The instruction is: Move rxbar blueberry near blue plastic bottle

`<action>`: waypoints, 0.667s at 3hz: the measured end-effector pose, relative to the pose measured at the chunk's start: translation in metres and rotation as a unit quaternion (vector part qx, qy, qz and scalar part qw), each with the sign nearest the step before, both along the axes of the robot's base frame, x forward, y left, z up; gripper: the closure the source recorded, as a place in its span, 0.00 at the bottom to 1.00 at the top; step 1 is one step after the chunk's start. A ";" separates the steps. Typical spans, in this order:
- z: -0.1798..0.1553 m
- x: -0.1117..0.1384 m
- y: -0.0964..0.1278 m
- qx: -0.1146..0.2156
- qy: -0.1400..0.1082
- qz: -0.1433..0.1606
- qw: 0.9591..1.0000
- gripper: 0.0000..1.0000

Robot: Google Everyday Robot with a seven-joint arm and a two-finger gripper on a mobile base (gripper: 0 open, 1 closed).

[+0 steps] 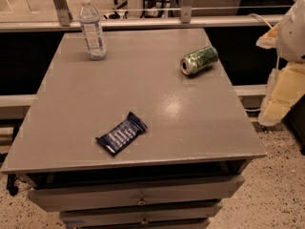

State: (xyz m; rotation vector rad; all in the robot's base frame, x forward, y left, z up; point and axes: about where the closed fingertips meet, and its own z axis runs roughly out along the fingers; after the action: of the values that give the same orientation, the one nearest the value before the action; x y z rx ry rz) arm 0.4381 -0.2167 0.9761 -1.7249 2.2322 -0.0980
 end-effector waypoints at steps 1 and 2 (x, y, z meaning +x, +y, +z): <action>0.000 0.000 0.000 0.000 0.000 0.000 1.000 0.00; -0.003 0.002 0.009 0.013 -0.002 0.008 1.000 0.00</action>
Offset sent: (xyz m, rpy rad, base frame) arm 0.0055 0.0192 -0.0128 0.0579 0.0148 0.0390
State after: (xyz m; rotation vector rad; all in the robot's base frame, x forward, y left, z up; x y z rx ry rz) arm 0.4406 -0.2077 0.9730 -1.7282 2.2070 -0.0691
